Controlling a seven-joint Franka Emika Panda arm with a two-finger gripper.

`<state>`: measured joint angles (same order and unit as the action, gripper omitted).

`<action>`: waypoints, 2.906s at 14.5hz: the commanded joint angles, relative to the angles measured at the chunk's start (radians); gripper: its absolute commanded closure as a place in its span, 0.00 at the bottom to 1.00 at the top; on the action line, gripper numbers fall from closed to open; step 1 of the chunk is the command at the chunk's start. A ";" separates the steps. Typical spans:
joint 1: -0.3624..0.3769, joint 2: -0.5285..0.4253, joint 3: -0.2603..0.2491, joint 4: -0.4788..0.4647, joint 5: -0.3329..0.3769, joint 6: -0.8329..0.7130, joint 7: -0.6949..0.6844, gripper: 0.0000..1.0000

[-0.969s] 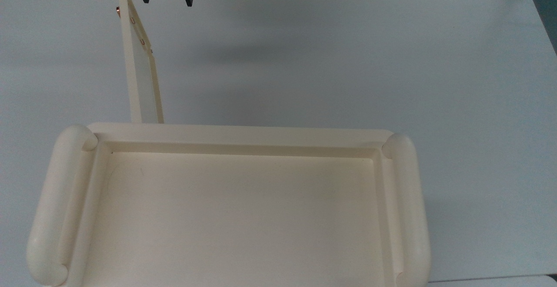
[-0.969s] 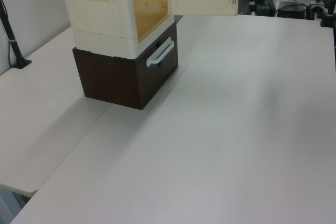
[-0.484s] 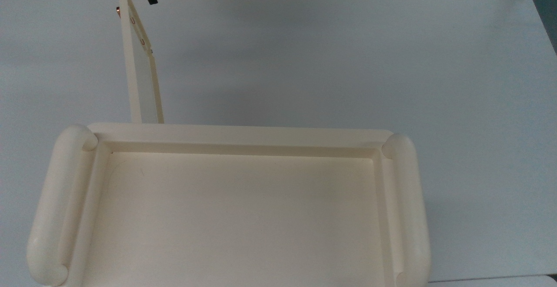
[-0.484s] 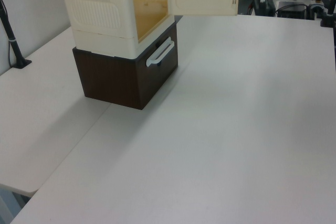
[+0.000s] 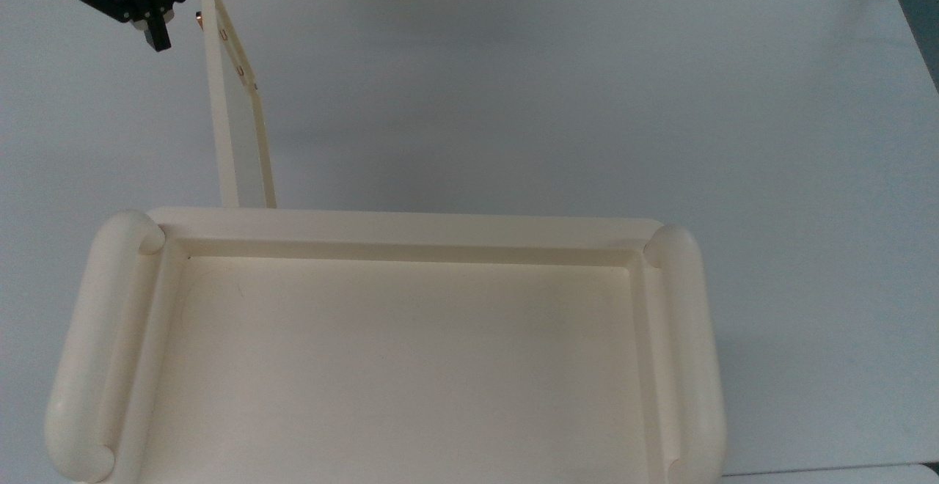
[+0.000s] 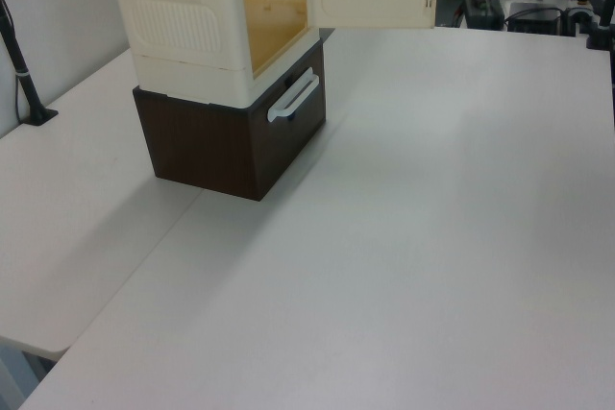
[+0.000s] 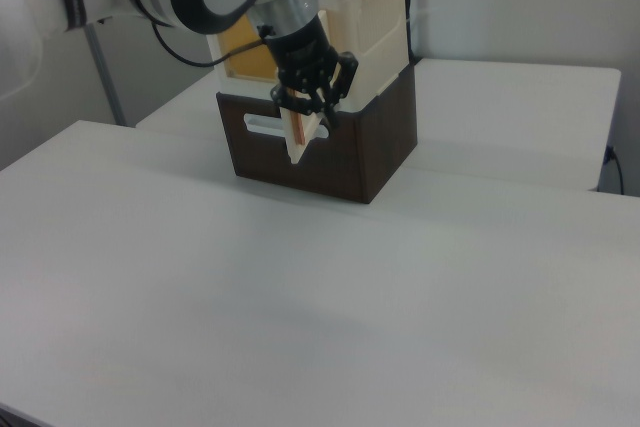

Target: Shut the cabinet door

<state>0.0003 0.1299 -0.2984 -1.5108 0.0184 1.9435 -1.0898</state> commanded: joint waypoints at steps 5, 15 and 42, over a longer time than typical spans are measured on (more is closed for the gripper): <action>0.105 0.066 -0.005 0.018 0.000 0.161 -0.088 0.98; 0.322 0.143 0.005 0.083 0.095 0.164 0.411 0.96; 0.235 0.093 0.148 0.029 0.067 0.149 0.946 0.81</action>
<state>0.3224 0.3453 -0.2214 -1.4210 0.0963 2.3849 -0.0706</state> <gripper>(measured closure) 0.824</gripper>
